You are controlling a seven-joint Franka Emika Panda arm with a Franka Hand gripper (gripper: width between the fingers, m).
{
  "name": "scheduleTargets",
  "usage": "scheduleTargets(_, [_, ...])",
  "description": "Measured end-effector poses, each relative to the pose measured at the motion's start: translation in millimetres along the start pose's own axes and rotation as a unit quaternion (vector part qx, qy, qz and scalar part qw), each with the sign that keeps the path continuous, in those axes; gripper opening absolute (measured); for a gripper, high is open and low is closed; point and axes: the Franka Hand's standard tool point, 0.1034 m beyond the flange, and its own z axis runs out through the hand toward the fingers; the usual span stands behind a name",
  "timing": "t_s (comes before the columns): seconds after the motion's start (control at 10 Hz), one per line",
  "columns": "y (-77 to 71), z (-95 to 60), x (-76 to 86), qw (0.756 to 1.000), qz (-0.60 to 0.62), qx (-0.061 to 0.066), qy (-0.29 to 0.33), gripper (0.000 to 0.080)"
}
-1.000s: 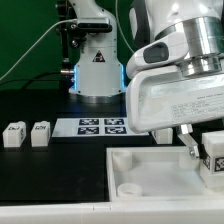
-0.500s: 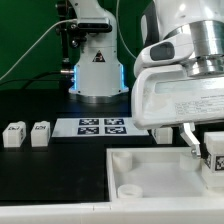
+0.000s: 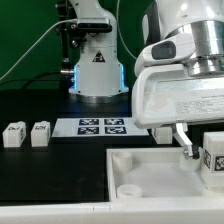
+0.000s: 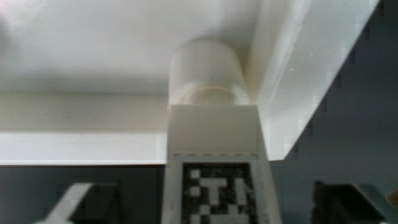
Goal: Assemble one leg
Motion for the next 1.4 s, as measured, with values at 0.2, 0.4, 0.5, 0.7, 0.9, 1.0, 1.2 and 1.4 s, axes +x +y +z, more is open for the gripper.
scheduleTargets(0.2, [0.0, 0.0, 0.0, 1.000, 0.000, 0.000, 0.000, 0.0637])
scheduleTargets(0.4, [0.0, 0.0, 0.0, 1.000, 0.000, 0.000, 0.000, 0.0646])
scheduleTargets(0.5, [0.0, 0.0, 0.0, 1.000, 0.000, 0.000, 0.000, 0.0649])
scheduleTargets(0.7, [0.0, 0.0, 0.0, 1.000, 0.000, 0.000, 0.000, 0.0649])
scheduleTargets(0.9, [0.0, 0.0, -0.1, 1.000, 0.000, 0.000, 0.000, 0.0649])
scheduleTargets(1.0, [-0.7, 0.7, -2.1, 1.000, 0.000, 0.001, -0.010, 0.0649])
scheduleTargets(1.2, [-3.9, -10.3, 7.0, 0.999, 0.003, 0.008, -0.032, 0.0649])
scheduleTargets(1.4, [-8.2, -17.3, 6.3, 0.990, 0.010, 0.025, -0.142, 0.0649])
